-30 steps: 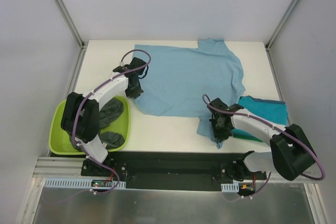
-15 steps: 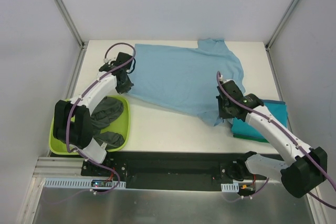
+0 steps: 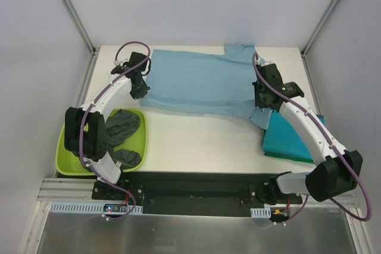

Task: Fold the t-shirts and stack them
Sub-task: Grap the side of the flattened tshirt closest away from the robot with both arms, then fold the flattened tshirt in 1/3 of the way

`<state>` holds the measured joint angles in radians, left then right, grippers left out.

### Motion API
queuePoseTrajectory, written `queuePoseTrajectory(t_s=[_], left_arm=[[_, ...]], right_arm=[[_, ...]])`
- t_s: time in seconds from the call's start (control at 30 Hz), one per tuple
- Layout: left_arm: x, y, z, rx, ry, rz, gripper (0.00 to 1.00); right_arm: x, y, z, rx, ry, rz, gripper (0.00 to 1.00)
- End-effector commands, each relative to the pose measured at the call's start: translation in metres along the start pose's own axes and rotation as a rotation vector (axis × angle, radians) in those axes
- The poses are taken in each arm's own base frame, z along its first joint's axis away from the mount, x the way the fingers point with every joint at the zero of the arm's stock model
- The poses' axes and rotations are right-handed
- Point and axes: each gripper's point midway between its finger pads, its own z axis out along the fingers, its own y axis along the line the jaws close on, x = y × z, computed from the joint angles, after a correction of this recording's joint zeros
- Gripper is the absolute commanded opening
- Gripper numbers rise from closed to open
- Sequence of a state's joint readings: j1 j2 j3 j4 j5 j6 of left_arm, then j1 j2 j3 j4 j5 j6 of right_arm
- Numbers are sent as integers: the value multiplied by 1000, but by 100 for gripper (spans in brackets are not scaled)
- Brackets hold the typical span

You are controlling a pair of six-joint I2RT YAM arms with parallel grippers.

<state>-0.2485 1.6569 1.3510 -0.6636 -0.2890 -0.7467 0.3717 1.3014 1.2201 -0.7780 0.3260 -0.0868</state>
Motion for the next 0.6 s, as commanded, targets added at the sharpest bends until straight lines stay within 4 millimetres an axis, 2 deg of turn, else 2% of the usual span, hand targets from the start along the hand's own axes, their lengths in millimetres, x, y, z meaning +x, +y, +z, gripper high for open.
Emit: queuePoseTrajectory(t_s=[0.0, 0.2, 0.33, 0.5, 0.57], left_arm=[[-17, -7, 4, -1, -12, -30, 0], [-33, -20, 23, 1, 6, -56, 0], [-46, -34, 38, 2, -3, -33, 0], [-49, -35, 58, -17, 19, -45, 0], [-51, -33, 66, -33, 23, -50, 0]], right_arm=[[-39, 1, 16, -27, -55, -50, 0], [-85, -1, 45, -21, -97, -64, 1], [-111, 12, 71, -89, -109, -115, 1], [-137, 16, 109, -103, -85, -201, 0], [-141, 17, 126, -88, -59, -243, 1]])
